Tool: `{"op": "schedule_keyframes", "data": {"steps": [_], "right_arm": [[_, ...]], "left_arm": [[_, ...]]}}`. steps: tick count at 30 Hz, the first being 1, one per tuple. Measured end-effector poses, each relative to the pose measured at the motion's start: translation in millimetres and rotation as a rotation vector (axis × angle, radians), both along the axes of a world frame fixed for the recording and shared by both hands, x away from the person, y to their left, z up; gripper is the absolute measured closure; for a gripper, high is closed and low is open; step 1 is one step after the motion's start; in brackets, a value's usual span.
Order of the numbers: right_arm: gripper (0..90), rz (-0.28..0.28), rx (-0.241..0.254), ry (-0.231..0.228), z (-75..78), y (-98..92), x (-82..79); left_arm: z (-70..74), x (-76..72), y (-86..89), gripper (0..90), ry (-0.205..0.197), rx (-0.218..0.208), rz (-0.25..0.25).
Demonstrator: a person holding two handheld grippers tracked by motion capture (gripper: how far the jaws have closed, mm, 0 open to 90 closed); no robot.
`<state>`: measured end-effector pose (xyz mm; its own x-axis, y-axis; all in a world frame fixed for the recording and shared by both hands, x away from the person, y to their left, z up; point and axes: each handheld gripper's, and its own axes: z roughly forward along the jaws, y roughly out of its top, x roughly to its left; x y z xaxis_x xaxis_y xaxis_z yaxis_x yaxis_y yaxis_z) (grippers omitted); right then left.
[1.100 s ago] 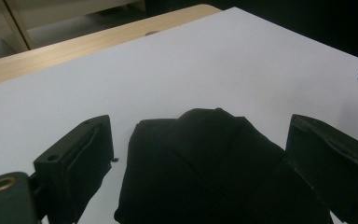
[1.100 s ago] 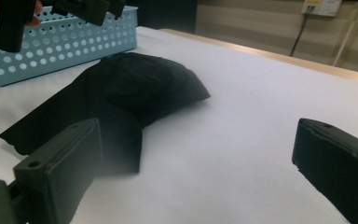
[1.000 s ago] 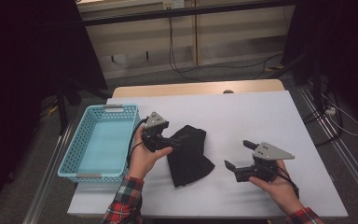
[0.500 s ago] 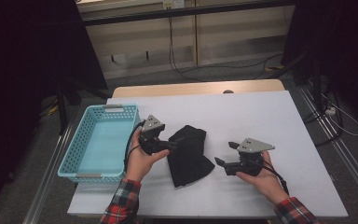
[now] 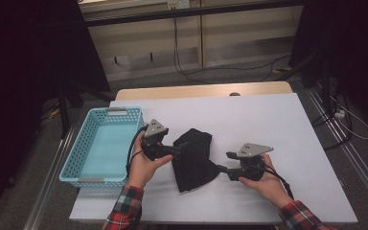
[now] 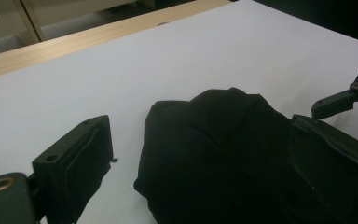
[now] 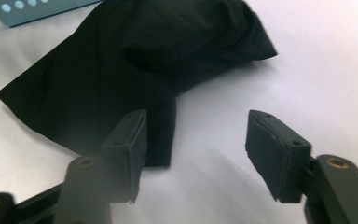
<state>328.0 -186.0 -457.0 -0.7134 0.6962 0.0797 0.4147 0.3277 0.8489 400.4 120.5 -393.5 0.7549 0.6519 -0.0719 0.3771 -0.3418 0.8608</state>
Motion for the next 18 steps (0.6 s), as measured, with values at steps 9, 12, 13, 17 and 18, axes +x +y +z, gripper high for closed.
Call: {"op": "schedule_keyframes", "data": {"steps": [9, 12, 13, 17, 18], "right_arm": [[52.7, 0.037, -0.037, 0.051, -1.6, 7.5, 6.4], [56.1, 0.056, -0.072, 0.061, -2.4, 11.9, 7.1], [56.8, 0.062, -0.089, 0.062, -2.7, 13.6, 7.2], [61.2, 0.074, -0.137, 0.072, -3.7, 19.6, 7.7], [62.4, 0.077, -0.138, 0.071, -3.8, 19.6, 7.5]], "left_arm": [[0.3, 0.6, -0.1, 7.5, -0.005, -0.001, 0.000], [1.5, 0.9, -0.8, 7.5, -0.009, -0.003, -0.005], [1.7, 1.1, -0.9, 7.6, -0.008, -0.005, -0.005], [1.8, 1.6, -0.9, 7.8, -0.007, -0.004, -0.002], [1.7, 1.5, -1.2, 7.9, -0.008, -0.006, -0.004]]}}
